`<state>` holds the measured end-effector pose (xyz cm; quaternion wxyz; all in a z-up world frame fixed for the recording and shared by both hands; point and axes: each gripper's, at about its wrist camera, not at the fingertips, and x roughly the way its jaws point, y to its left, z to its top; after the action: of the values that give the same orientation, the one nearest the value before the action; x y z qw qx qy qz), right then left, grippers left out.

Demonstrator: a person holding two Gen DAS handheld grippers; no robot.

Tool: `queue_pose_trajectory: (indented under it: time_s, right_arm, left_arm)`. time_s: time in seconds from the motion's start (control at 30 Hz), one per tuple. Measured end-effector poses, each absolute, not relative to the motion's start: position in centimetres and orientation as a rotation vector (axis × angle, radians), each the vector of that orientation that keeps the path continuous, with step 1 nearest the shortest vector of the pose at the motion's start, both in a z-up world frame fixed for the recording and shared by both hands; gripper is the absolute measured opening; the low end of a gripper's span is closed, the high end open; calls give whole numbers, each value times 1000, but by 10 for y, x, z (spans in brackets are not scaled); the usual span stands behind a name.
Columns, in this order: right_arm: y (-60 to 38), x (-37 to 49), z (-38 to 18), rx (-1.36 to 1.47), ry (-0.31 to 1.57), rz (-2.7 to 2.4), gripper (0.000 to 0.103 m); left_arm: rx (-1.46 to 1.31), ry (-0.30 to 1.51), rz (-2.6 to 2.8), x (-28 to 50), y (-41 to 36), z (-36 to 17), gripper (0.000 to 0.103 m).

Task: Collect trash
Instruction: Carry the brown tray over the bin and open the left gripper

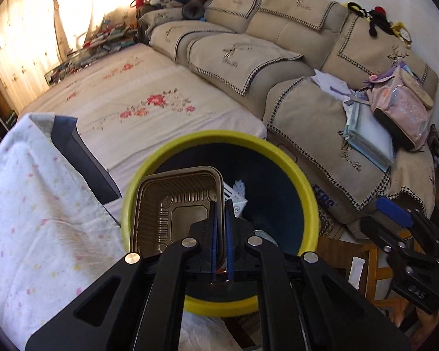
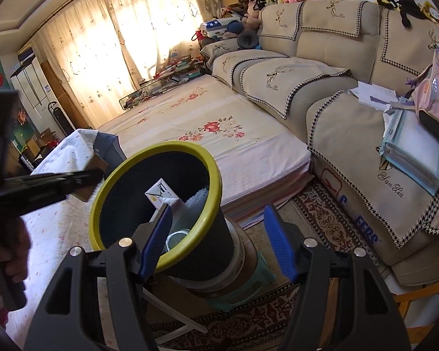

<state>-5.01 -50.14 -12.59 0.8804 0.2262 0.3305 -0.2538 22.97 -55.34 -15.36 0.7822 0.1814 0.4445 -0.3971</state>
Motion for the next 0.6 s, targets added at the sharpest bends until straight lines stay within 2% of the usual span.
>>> queue_pose_trajectory:
  time_s: [0.1,0.13,0.17,0.23,0.33,0.4,0.47,0.57,0.6]
  right_arm:
    - [-502,-49,-126,475,690,-522,62]
    - [-502,-48,-126,476,689,-519,62]
    - [-501,-48,-126,476,688,-516,62]
    - [-498,-47,-125,473,686,-509,62]
    - [-492,-45,-121,466,683,-495,62]
    - [-487,-43,-119,454,684,-487,62]
    - [-481,-41,-116,437,685,-481,63]
    - [-472,-38,-112,422,689,-460,66]
    - [-467,-36,-110,416,688,-453,66]
  left_arm:
    - [397,980,-831,243,-556,-168,7]
    - [404,990,-825,247,-558,-173,14]
    - [404,998,-824,248,-559,-177,26]
    - [393,1008,-822,254,-554,-182,39]
    - [378,1011,-821,257,-548,-184,40]
    - [350,1007,-843,253,-537,-177,48]
    - [326,947,-848,243,-518,-157,73]
    - [309,806,-833,217,-481,-119,93]
    - [301,767,-827,209,-466,-108,96]
